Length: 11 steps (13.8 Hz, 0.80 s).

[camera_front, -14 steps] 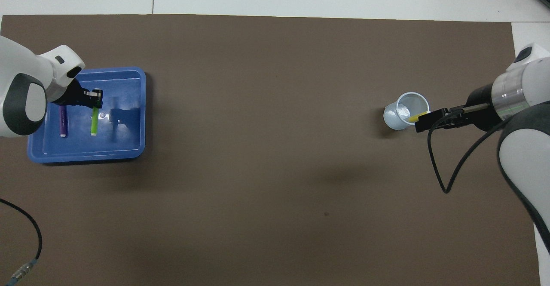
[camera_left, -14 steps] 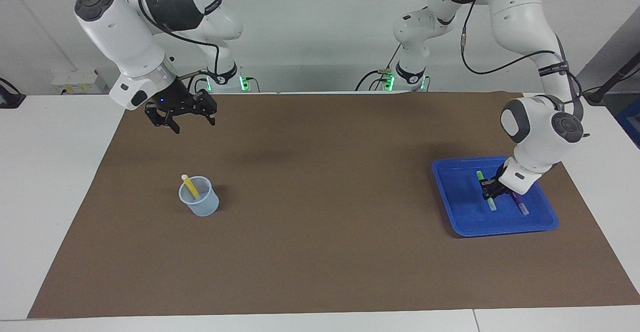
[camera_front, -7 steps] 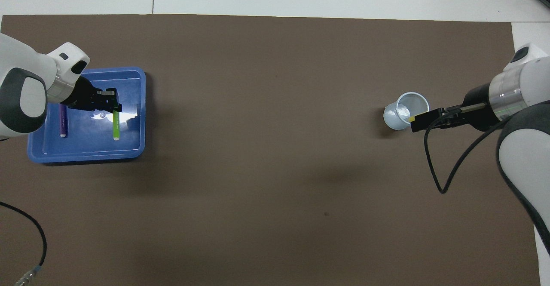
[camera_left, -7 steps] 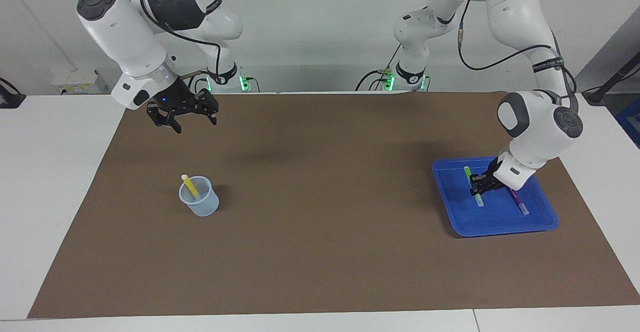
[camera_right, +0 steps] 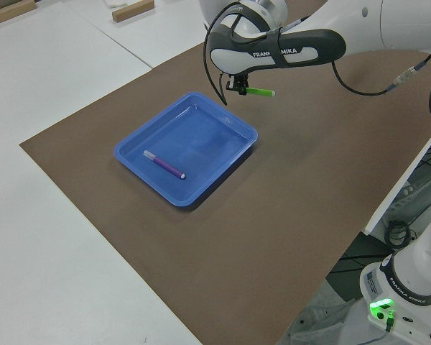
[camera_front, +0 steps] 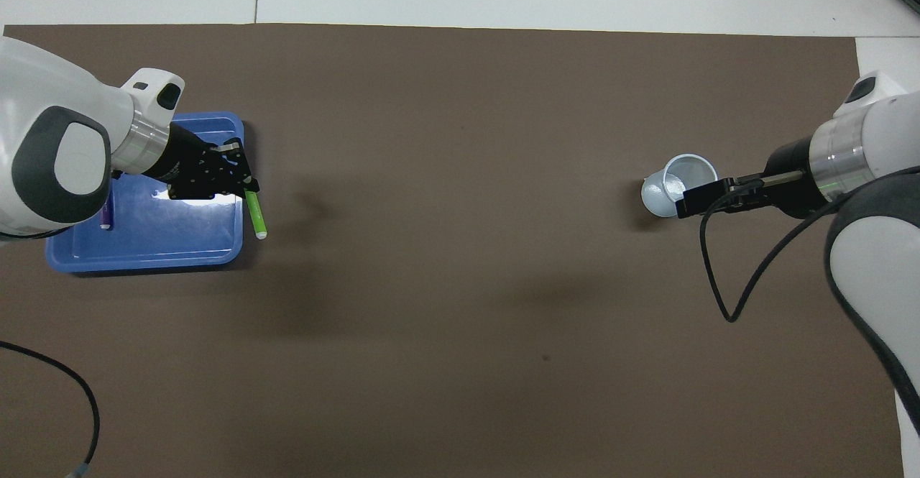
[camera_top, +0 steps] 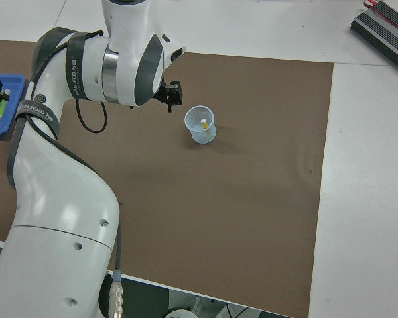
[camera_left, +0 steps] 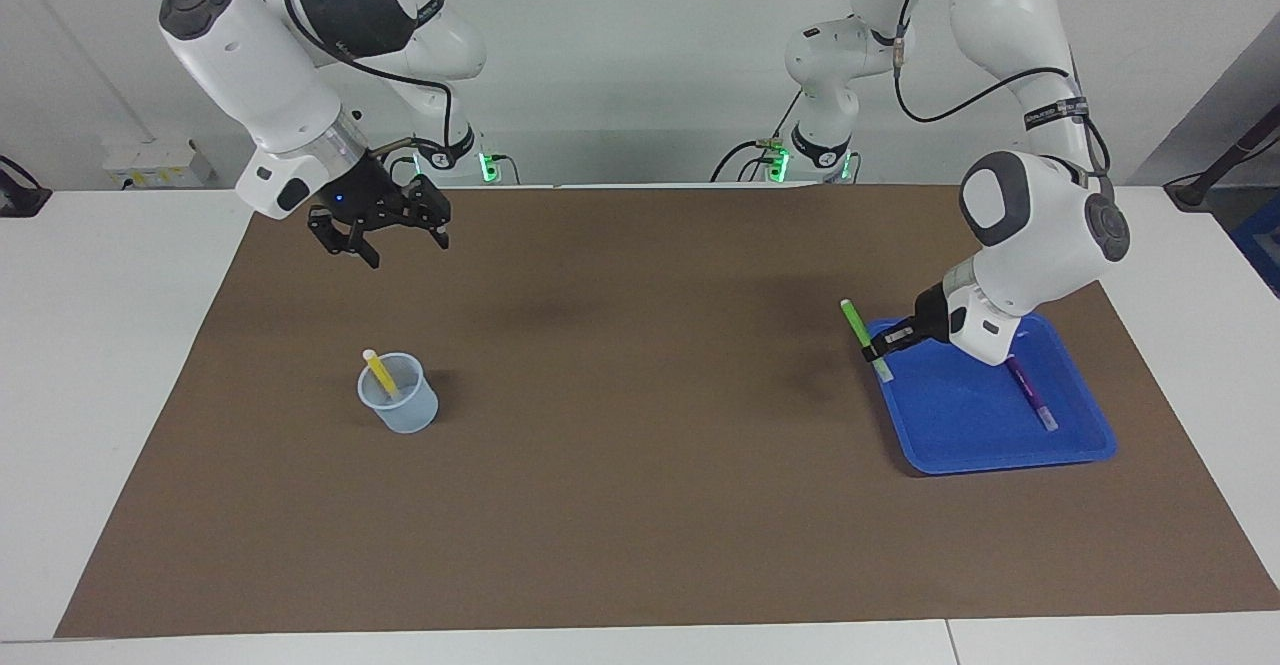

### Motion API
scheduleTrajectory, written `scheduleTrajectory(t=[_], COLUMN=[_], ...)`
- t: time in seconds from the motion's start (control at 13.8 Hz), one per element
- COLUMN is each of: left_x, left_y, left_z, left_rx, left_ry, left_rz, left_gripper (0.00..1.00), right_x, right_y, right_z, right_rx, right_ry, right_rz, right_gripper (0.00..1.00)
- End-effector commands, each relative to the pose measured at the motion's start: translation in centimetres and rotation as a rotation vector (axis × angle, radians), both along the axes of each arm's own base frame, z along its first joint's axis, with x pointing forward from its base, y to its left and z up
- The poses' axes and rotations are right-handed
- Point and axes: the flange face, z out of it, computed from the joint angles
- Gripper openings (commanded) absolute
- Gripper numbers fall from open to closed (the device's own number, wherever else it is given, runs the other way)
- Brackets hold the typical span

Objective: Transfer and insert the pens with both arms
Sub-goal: 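Grasp the green pen with the left gripper and lift it, then move the green pen toward the right gripper while the right gripper approaches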

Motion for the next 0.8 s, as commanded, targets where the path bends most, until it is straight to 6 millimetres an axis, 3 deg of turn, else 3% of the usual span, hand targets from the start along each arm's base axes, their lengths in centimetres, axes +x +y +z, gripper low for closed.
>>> scheduleTrajectory(t=[0.0, 0.44, 0.58, 0.73], left_x=[-0.6, -1.3, -2.7, -2.8], left_y=[-3.4, -9.7, -14.8, -16.1], left_z=[2.0, 3.7, 3.9, 3.8], left_rx=[-0.050, -0.100, -0.082, -0.127], left_ry=[0.073, 0.263, 0.323, 0.359], left_rz=[0.108, 0.457, 0.528, 0.633], left_gripper=[0.00, 0.00, 0.00, 0.00], right_x=[-0.4, -0.4, -0.6, -0.3], right_y=[0.1, 0.8, 1.7, 2.4], right_z=[0.2, 0.3, 0.1, 0.4], right_rx=[0.018, 0.085, 0.127, 0.187], right_ry=[-0.008, 0.019, 0.052, 0.060], right_rz=[-0.035, -0.123, -0.193, -0.277], right_gripper=[1.00, 1.00, 1.00, 1.00])
